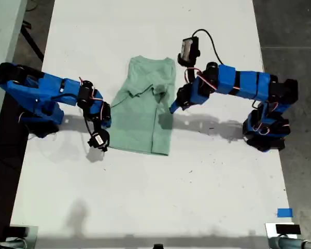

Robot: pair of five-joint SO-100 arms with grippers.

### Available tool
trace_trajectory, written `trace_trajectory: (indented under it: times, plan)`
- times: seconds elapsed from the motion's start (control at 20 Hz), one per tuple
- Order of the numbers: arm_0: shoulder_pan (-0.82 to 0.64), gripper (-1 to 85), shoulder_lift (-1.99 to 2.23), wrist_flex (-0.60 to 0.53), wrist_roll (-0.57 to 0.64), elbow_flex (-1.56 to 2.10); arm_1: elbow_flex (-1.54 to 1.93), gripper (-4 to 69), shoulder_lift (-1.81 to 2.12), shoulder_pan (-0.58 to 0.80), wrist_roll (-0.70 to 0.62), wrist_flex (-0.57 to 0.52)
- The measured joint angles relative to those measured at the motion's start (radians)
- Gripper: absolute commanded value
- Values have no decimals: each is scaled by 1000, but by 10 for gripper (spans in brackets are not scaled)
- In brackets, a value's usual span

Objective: Fold t-shirt

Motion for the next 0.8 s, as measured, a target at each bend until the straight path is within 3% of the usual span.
trace_trajectory:
  times: [0.2,0.6,0.8]
  plan:
    - [-12,0,-14,31,52,-121,37,179,21,0,14,-15]
    - [14,0,-408,-84,189,-566,121,169,114,0,38,-23]
    - [49,1,-661,-74,218,-816,169,164,158,0,57,-35]
